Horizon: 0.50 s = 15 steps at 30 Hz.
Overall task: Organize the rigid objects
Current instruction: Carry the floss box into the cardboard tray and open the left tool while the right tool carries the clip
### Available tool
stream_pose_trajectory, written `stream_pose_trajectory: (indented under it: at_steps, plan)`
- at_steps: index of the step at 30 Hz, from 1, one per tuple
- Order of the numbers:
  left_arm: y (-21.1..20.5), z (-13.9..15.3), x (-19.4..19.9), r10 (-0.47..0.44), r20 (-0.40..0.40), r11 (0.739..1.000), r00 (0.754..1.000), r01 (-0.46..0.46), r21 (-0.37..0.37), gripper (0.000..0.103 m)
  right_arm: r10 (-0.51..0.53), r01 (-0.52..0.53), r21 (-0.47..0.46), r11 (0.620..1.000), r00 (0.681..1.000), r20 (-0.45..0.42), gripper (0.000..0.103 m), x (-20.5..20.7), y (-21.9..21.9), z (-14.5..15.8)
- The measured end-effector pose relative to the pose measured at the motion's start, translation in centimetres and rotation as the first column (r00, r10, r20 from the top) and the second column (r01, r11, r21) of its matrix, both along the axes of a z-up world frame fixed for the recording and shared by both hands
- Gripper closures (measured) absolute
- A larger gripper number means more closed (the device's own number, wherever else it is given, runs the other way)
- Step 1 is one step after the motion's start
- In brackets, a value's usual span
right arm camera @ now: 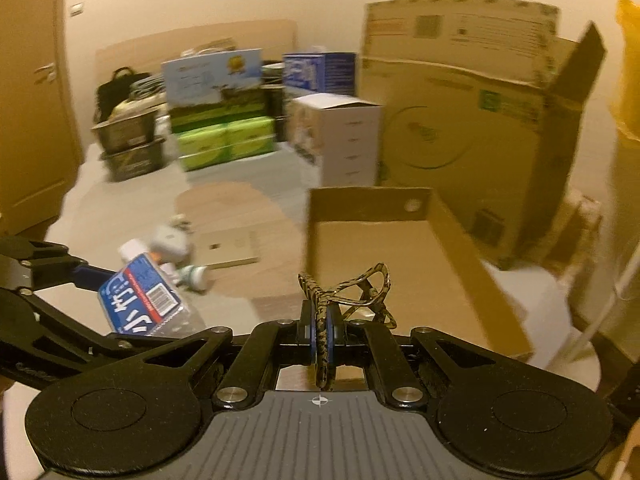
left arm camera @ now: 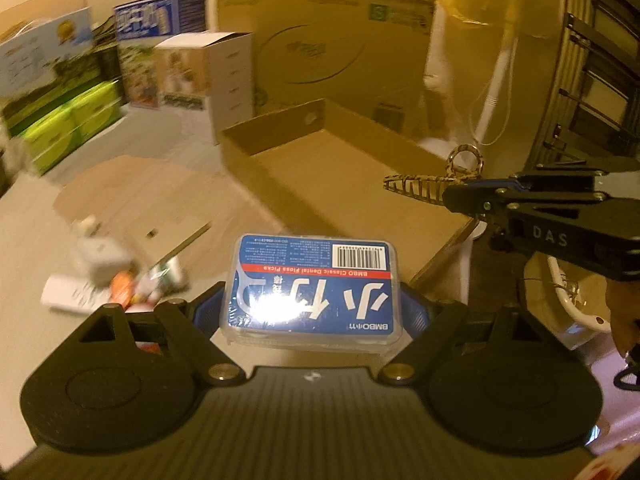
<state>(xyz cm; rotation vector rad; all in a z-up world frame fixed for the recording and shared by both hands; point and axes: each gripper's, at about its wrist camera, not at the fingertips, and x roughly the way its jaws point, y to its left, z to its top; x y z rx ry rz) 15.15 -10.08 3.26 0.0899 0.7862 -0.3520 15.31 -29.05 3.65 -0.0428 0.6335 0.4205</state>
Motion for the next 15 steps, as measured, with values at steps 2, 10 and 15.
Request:
stream_pose_trajectory:
  at_steps: [2, 10, 15]
  plan:
    - [-1.2, 0.0, 1.0, -0.019, 0.006, 1.0, 1.0, 0.019, 0.002, 0.018, -0.026, 0.026, -0.002, 1.0, 1.0, 0.002, 0.098, 0.9, -1.3, 0.0]
    - [-5.2, -1.0, 5.5, -0.073, 0.004, 0.997, 0.997, 0.073, 0.005, 0.018, -0.108, 0.108, 0.017, 0.994, 0.994, -0.025, 0.098, 4.8, -6.2, -1.5]
    - [-7.2, -2.1, 7.6, -0.098, -0.006, 0.995, 0.995, 0.098, 0.015, 0.018, -0.126, 0.127, 0.028, 0.991, 0.991, -0.055, 0.098, 7.1, -7.8, -2.9]
